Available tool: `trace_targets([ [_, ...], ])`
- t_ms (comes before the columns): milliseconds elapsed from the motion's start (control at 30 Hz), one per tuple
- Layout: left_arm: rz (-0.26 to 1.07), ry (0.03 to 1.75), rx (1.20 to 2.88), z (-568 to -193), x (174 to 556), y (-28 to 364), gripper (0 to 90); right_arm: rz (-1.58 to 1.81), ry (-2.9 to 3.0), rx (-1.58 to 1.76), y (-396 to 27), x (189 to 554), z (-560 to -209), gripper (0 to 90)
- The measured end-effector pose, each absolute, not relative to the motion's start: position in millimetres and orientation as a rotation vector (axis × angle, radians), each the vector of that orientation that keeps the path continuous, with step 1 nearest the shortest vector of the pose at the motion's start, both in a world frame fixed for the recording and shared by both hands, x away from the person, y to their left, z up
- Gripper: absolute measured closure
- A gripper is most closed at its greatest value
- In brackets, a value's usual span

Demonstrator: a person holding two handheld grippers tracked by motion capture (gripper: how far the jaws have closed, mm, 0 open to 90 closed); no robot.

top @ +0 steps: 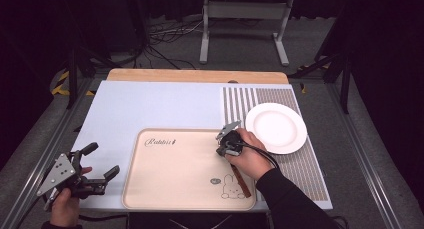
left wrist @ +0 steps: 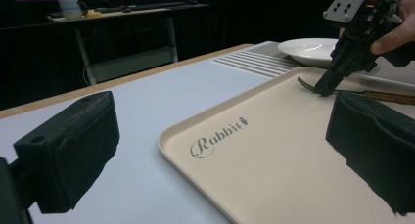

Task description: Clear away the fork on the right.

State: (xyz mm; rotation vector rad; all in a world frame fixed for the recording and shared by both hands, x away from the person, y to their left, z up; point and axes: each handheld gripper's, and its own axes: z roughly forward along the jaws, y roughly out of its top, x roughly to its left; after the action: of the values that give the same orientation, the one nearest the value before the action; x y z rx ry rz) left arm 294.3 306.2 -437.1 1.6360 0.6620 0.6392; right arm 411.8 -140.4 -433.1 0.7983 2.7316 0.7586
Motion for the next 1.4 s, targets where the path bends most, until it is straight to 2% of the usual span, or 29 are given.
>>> trace_targets([
  [1400,0.637,0.666,1.639,-437.6,294.7,305.4,0.0,0.648,2.625,1.010,-177.7,416.4,-429.1,90.0],
])
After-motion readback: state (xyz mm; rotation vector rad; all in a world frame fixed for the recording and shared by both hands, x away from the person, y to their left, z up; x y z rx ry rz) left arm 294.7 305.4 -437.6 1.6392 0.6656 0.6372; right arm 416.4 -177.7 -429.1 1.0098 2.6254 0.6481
